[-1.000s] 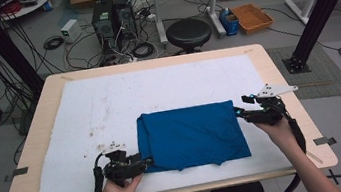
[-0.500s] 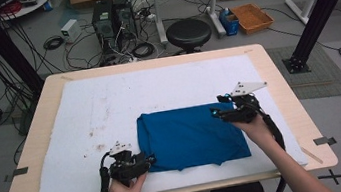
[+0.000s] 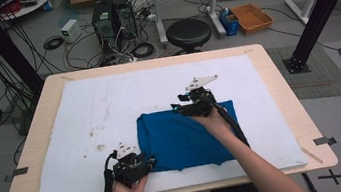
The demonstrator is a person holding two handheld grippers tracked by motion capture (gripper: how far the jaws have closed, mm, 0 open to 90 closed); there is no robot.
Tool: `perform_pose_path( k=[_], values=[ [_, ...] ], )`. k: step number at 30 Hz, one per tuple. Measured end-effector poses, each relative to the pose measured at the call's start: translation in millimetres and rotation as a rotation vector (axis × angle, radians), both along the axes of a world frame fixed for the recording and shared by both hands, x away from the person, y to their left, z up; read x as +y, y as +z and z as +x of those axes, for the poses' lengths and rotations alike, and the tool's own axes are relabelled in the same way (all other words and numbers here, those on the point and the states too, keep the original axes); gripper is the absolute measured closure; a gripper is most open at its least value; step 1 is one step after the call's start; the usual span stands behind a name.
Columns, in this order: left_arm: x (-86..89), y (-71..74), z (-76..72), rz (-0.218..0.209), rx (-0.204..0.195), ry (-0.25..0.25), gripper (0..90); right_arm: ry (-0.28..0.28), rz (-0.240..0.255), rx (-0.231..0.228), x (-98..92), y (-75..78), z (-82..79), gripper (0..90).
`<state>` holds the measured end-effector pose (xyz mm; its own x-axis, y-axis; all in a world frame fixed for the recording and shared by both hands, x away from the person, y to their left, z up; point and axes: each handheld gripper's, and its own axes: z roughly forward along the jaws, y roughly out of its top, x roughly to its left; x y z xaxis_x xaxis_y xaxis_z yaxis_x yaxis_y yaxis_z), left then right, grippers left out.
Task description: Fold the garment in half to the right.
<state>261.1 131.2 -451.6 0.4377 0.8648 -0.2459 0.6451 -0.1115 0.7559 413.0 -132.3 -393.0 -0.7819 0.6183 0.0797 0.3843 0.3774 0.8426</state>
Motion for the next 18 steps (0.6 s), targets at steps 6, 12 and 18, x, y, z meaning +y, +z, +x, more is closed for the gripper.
perform_pose_path(
  k=[6, 12, 18],
  values=[
    [0.0, -0.5, -0.9, 0.003, -0.008, -0.001, 59.5, 0.008, -0.025, 0.039, 47.5, -12.4, 16.0, 56.3],
    [0.5, -0.9, -1.7, 0.007, -0.014, -0.005, 59.9, 0.017, -0.06, 0.081, 86.2, -27.4, 30.5, 60.1],
    [0.8, -1.0, -2.8, 0.007, -0.014, -0.004, 60.8, 0.033, -0.126, 0.087, 115.8, -37.2, 36.2, 62.7]
  ],
)
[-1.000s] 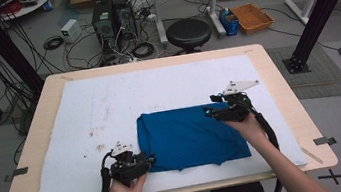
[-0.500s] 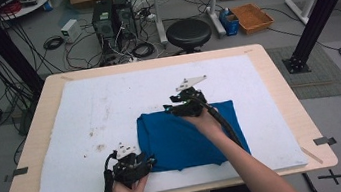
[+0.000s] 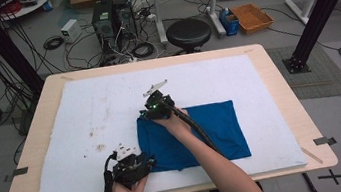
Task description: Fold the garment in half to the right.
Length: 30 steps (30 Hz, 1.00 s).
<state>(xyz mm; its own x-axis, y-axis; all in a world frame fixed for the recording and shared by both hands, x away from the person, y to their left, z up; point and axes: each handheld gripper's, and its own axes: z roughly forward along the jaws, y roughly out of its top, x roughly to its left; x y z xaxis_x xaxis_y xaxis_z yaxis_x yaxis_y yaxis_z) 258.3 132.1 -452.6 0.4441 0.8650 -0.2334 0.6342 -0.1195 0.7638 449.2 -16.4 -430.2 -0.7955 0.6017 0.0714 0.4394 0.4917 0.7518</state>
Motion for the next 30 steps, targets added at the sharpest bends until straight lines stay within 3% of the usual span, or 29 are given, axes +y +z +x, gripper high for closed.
perform_pose_path(
  k=[6, 9, 12, 16, 23, 30],
  values=[
    [0.0, 0.1, -0.4, 0.005, -0.002, -0.001, 61.9, 0.023, -0.057, 0.012, 18.1, -7.3, 2.9, 65.9],
    [-0.2, 0.1, -0.4, 0.007, -0.003, 0.0, 62.4, 0.048, -0.112, -0.006, 23.9, -13.9, 2.4, 70.5],
    [-0.1, 0.1, -0.2, 0.01, -0.004, 0.001, 64.4, 0.057, -0.118, -0.01, 24.5, -12.6, 1.7, 82.3],
    [-0.8, 0.3, 0.0, 0.001, 0.0, -0.008, 70.0, 0.055, -0.129, -0.03, 23.9, -10.0, 0.9, 86.3],
    [0.0, 2.8, -1.1, 0.0, -0.013, -0.01, 79.2, 0.062, -0.074, -0.025, 16.8, 2.2, -0.5, 86.6],
    [-1.7, 10.0, -3.1, 0.001, -0.039, -0.018, 86.5, 0.074, 0.035, -0.015, -2.0, 25.2, -1.9, 86.4]
  ],
)
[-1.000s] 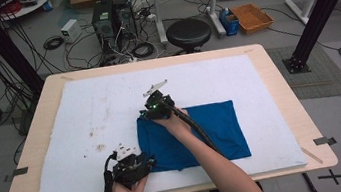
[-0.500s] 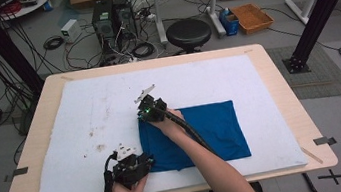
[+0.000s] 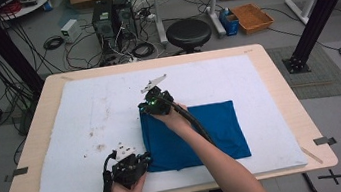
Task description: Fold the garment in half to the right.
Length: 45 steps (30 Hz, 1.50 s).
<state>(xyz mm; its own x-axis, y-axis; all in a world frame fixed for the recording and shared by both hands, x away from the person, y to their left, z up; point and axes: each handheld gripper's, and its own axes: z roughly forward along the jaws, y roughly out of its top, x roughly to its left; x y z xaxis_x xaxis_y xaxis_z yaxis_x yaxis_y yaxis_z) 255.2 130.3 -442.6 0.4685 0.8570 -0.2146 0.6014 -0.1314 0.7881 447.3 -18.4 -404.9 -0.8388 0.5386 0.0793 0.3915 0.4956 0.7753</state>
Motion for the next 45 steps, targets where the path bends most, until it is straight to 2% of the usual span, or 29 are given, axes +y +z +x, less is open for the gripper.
perform_pose_path(
  k=[5, 10, 17, 30, 33, 37, 40, 45],
  values=[
    [-4.8, 3.9, -0.7, 0.005, -0.017, -0.005, 86.9, -0.005, 0.019, -0.006, -12.0, 8.5, -2.8, 86.4],
    [-7.3, 4.4, -1.1, 0.005, -0.015, -0.007, 87.0, -0.009, 0.04, -0.012, -20.2, 14.6, -5.1, 86.3],
    [-12.0, 8.1, -2.9, -0.02, -0.033, -0.01, 87.2, -0.009, 0.053, -0.018, -29.4, 20.8, -6.0, 86.3],
    [-27.6, 17.5, -1.5, -0.069, -0.049, -0.054, 87.5, -0.015, 0.083, -0.023, -58.5, 37.5, -9.5, 86.2],
    [-37.2, 20.6, 0.2, -0.092, -0.043, -0.083, 87.5, -0.01, 0.088, -0.018, -68.5, 42.0, -10.3, 86.0],
    [-58.6, 25.7, 5.1, -0.123, -0.041, -0.131, 87.5, -0.009, 0.079, -0.008, -89.8, 51.8, -13.0, 85.9],
    [-79.7, 28.1, 10.5, -0.146, -0.037, -0.17, 87.5, -0.009, 0.07, -0.013, -110.9, 57.6, -13.4, 86.2],
    [-119.5, 26.5, 21.0, -0.161, -0.022, -0.241, 87.5, -0.056, 0.061, 0.002, -155.7, 62.9, -12.1, 86.9]
  ],
)
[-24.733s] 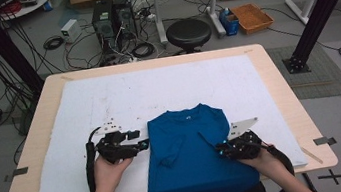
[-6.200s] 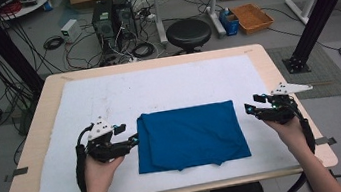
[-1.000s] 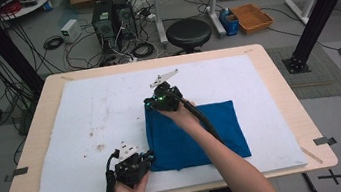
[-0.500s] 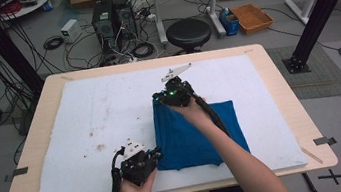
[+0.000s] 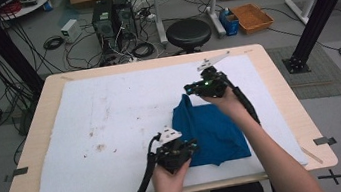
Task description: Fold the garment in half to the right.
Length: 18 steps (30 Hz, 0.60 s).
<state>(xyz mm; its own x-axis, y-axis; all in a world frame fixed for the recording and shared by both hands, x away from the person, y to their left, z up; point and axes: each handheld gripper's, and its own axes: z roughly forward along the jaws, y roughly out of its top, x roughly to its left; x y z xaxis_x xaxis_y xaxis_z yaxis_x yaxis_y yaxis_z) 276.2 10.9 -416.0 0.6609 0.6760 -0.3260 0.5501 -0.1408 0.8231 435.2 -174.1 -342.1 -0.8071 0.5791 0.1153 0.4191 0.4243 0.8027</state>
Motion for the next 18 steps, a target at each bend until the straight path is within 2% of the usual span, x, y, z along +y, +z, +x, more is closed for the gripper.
perform_pose_path(
  k=[2, 5, 9, 10, 13, 18],
  values=[
    [-16.2, -1.9, 4.4, -0.001, 0.006, -0.027, 87.5, -0.02, 0.01, 0.011, -20.5, 1.5, 0.9, 86.9],
    [-38.0, -5.8, 9.5, -0.003, 0.015, -0.056, 87.5, -0.056, -0.003, 0.02, -48.1, 0.7, 2.3, 87.8],
    [-55.6, -13.0, 13.1, 0.008, 0.033, -0.076, 87.5, -0.107, -0.008, 0.045, -72.6, -10.3, 3.2, 88.3],
    [-57.6, -14.6, 13.5, 0.014, 0.033, -0.078, 87.5, -0.123, -0.01, 0.061, -75.7, -14.2, 3.2, 88.0],
    [-57.7, -16.4, 12.4, 0.029, 0.031, -0.08, 87.5, -0.153, 0.002, 0.115, -78.0, -30.9, 5.4, 79.8],
    [-51.8, -15.5, 10.7, 0.034, 0.032, -0.069, 87.5, -0.205, -0.054, 0.17, -65.4, -62.3, 10.1, 72.6]
  ],
)
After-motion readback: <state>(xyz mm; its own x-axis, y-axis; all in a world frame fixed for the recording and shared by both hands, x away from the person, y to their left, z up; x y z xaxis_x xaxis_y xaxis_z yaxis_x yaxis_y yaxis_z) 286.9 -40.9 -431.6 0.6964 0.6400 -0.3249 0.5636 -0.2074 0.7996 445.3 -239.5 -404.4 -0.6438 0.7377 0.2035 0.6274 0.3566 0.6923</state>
